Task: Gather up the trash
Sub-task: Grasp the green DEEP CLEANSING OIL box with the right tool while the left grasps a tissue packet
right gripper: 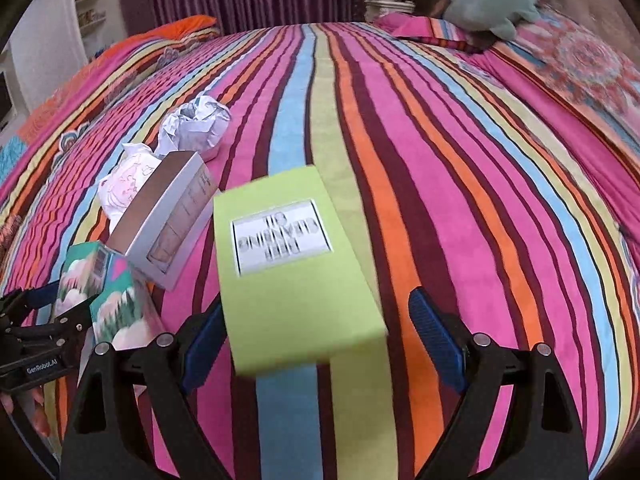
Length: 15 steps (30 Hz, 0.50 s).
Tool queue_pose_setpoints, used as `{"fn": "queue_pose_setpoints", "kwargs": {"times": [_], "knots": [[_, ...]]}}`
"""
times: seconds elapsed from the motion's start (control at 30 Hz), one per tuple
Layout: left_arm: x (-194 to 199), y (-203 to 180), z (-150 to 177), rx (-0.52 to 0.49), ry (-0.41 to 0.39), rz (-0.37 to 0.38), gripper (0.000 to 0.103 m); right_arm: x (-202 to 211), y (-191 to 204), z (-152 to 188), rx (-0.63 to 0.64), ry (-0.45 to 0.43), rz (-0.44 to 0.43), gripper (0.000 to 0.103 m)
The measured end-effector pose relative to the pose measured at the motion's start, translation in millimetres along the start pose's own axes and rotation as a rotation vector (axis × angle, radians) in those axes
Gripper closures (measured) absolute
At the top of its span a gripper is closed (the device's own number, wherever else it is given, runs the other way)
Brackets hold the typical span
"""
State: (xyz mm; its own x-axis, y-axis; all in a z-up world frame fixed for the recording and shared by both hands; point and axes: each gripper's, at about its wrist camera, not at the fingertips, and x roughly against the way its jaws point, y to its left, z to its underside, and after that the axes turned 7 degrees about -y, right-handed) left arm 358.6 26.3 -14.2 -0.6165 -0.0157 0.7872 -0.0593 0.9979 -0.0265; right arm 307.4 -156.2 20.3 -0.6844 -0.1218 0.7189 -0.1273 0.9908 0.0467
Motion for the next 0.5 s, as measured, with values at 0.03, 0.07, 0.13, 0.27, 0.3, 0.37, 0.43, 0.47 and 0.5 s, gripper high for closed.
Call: {"fn": "queue_pose_setpoints", "kwargs": {"times": [0.03,0.07,0.13,0.27,0.3,0.37,0.43,0.47,0.5], "knots": [[-2.4,-0.2,-2.6,0.003,0.0,-0.011,0.016,-4.5,1.1,-2.8,0.008,0.003,0.001,0.02],[-4.1,0.3,-4.6,0.016,0.001,-0.017,0.016,-8.5,1.9,-4.7,0.01,0.008,-0.004,0.02],[-5.4,2.7,-7.6,0.048,-0.006,-0.021,0.016,-14.6,1.5,-7.0,0.004,0.024,-0.012,0.02],[-8.0,-1.2,-7.4,0.03,-0.011,-0.054,0.019,-18.9,3.3,-5.9,-0.015,0.039,-0.023,0.021],[-7.4,-2.8,-5.4,0.013,-0.017,-0.06,0.022,-18.1,4.6,-1.7,-0.014,0.046,-0.02,0.021],[-3.5,-3.6,-2.8,-0.005,-0.037,-0.061,0.039,-16.0,7.7,1.9,0.002,0.044,0.002,0.027],[1.1,-0.2,-2.6,-0.004,-0.046,-0.082,0.053,-10.6,10.0,6.1,0.004,0.032,0.027,0.04],[1.5,2.7,-3.2,0.009,-0.037,-0.072,0.053,-6.6,8.4,8.1,-0.023,0.034,0.026,0.04],[1.9,5.6,-4.4,0.017,-0.027,-0.059,0.053,-3.5,6.3,9.6,-0.047,0.034,0.024,0.041]]}}
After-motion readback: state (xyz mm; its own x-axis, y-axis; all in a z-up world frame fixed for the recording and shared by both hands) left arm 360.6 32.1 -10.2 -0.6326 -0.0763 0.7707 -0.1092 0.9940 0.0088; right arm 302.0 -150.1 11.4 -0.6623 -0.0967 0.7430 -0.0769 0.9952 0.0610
